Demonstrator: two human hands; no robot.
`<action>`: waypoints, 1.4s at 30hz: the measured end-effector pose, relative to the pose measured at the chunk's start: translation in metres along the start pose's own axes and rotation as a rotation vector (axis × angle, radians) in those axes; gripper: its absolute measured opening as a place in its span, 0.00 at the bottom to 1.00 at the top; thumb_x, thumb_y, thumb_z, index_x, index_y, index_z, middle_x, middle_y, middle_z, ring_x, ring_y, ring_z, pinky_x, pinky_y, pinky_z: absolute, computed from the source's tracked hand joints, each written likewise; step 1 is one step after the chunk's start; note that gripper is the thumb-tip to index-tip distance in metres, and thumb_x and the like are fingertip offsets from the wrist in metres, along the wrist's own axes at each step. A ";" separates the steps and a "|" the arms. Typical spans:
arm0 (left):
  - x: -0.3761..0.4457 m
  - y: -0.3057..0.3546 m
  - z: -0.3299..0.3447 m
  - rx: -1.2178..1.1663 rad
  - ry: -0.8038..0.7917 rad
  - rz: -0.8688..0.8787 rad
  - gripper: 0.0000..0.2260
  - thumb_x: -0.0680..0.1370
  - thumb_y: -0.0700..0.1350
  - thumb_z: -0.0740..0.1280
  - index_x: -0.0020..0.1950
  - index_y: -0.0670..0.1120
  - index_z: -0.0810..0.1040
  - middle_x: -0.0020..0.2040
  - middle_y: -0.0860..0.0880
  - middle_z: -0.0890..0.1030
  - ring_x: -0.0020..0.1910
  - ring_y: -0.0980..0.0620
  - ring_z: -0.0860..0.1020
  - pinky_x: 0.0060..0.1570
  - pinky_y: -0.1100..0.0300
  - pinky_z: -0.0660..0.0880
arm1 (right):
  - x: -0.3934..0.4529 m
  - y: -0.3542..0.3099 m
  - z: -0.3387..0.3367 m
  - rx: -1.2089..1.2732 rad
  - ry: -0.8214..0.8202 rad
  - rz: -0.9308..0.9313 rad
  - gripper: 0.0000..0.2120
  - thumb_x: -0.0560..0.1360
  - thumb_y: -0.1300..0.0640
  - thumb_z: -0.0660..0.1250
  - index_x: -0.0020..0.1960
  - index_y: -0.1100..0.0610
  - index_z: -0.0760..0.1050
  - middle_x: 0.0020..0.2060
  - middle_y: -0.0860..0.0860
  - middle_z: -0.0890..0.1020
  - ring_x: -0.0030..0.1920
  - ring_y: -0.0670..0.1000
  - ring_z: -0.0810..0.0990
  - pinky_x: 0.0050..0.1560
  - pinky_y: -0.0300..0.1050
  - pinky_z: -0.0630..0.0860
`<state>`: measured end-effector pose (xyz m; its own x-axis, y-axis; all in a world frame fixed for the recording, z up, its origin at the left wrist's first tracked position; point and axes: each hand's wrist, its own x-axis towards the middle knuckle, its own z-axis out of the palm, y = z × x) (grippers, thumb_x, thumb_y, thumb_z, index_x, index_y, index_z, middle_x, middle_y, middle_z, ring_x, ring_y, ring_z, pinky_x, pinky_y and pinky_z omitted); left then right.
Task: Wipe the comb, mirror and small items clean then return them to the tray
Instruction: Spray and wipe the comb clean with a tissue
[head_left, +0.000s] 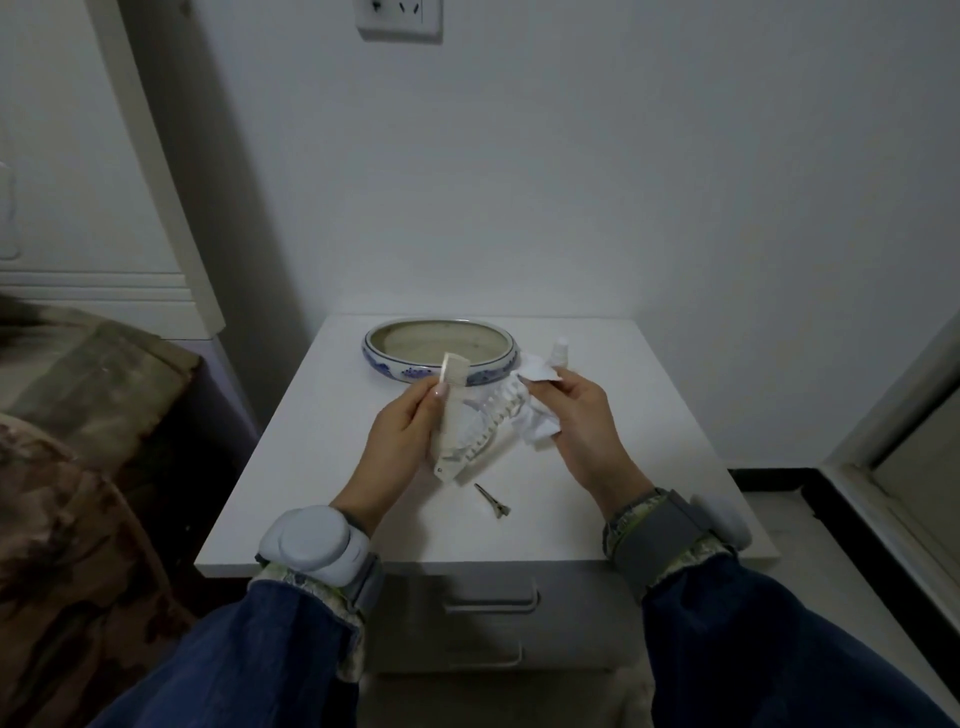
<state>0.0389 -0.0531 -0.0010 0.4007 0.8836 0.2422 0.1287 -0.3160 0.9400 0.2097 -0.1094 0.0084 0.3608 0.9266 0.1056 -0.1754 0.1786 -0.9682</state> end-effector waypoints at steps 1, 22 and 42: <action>-0.002 0.001 0.002 0.015 -0.020 0.005 0.10 0.81 0.47 0.57 0.51 0.56 0.78 0.44 0.56 0.81 0.41 0.60 0.77 0.44 0.62 0.73 | 0.000 0.000 0.002 -0.023 -0.007 0.001 0.08 0.75 0.64 0.64 0.52 0.61 0.78 0.37 0.49 0.83 0.40 0.46 0.81 0.41 0.39 0.77; -0.002 0.002 0.006 0.034 -0.010 -0.034 0.08 0.79 0.48 0.62 0.46 0.56 0.82 0.39 0.50 0.80 0.37 0.54 0.75 0.36 0.62 0.70 | -0.002 -0.008 0.006 -0.072 -0.089 0.072 0.05 0.71 0.67 0.68 0.40 0.60 0.76 0.31 0.49 0.82 0.33 0.45 0.79 0.31 0.34 0.72; 0.001 -0.001 -0.004 0.029 0.091 0.085 0.17 0.69 0.43 0.75 0.54 0.58 0.79 0.49 0.49 0.82 0.43 0.46 0.74 0.38 0.71 0.68 | 0.008 -0.008 -0.008 0.257 0.002 0.125 0.05 0.75 0.66 0.63 0.43 0.57 0.73 0.32 0.47 0.80 0.34 0.43 0.79 0.21 0.30 0.64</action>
<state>0.0357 -0.0503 -0.0009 0.3275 0.8806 0.3424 0.1242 -0.3994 0.9083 0.2211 -0.1059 0.0154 0.3232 0.9463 -0.0115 -0.4446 0.1411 -0.8846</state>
